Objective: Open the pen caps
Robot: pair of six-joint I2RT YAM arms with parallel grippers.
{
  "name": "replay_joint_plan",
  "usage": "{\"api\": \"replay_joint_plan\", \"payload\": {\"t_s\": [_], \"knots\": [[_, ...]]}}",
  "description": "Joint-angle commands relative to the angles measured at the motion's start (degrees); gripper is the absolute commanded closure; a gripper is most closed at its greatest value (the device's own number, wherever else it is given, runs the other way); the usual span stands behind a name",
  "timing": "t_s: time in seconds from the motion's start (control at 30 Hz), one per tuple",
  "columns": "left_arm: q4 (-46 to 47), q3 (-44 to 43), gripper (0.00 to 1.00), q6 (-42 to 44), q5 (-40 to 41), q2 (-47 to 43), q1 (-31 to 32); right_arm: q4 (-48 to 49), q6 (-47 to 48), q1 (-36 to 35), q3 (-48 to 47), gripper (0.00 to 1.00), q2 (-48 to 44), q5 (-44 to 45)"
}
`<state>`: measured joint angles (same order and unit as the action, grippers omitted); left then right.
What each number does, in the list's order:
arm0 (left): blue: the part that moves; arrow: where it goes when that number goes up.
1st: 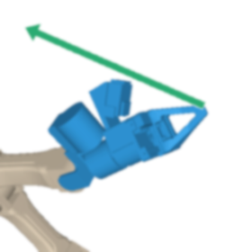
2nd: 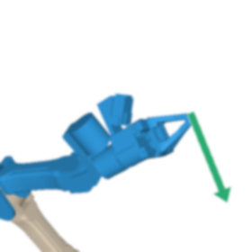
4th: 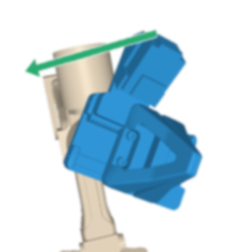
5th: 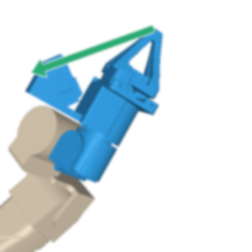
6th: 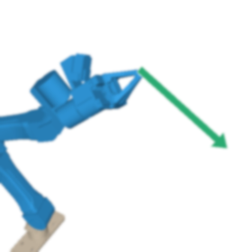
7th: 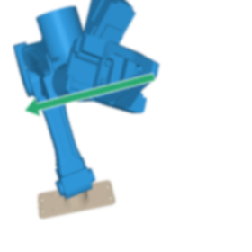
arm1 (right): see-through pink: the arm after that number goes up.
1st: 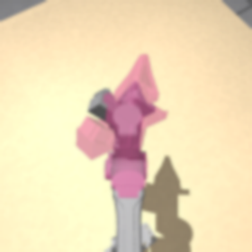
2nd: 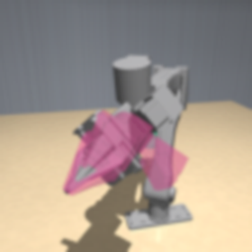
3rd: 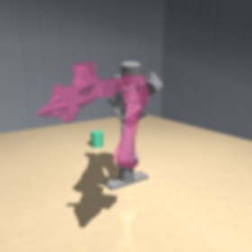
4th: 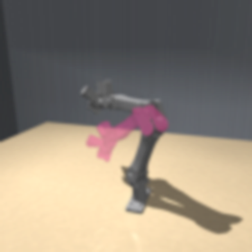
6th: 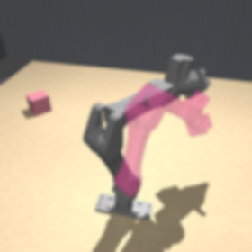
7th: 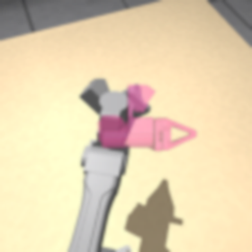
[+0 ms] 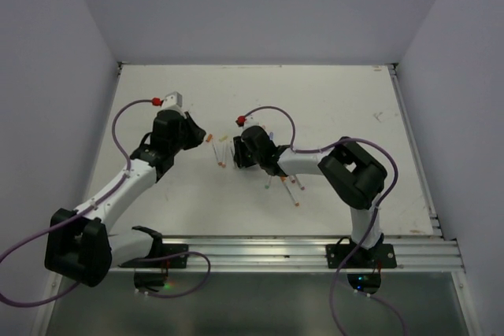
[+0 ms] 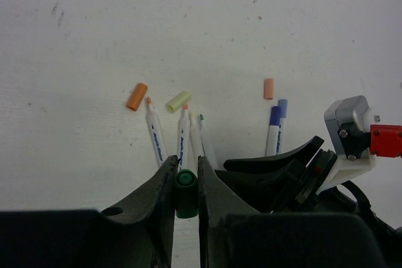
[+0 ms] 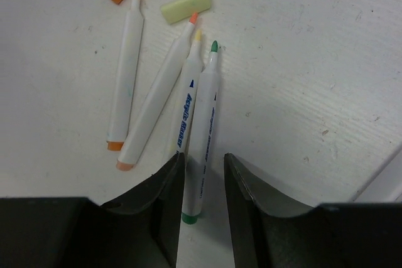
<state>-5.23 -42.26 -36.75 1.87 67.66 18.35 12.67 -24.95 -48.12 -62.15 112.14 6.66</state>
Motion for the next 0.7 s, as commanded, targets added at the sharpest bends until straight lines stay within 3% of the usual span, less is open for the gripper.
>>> {"api": "replay_joint_plan", "payload": {"t_s": [0.0, 0.2, 0.47, 0.67], "knots": [[1.54, 0.07, 1.00, 1.77, 0.15, 0.89, -0.60, 0.43, -1.85, -0.22, -0.17, 0.63, 0.63, 1.25], [3.21, 0.25, 1.00, 1.86, 0.07, 3.96, -0.68, 0.08, -2.56, -0.22, 0.97, 0.62, -1.91, 0.99], [4.27, -3.00, 1.00, 1.86, 0.85, 12.39, -0.86, -6.95, -0.28, -0.13, 0.19, 0.37, -10.08, 4.24], [5.68, -5.28, 0.97, 0.81, 3.32, 19.51, -1.74, -14.14, 3.15, -0.13, 1.50, 0.25, -17.99, 10.91]]}}
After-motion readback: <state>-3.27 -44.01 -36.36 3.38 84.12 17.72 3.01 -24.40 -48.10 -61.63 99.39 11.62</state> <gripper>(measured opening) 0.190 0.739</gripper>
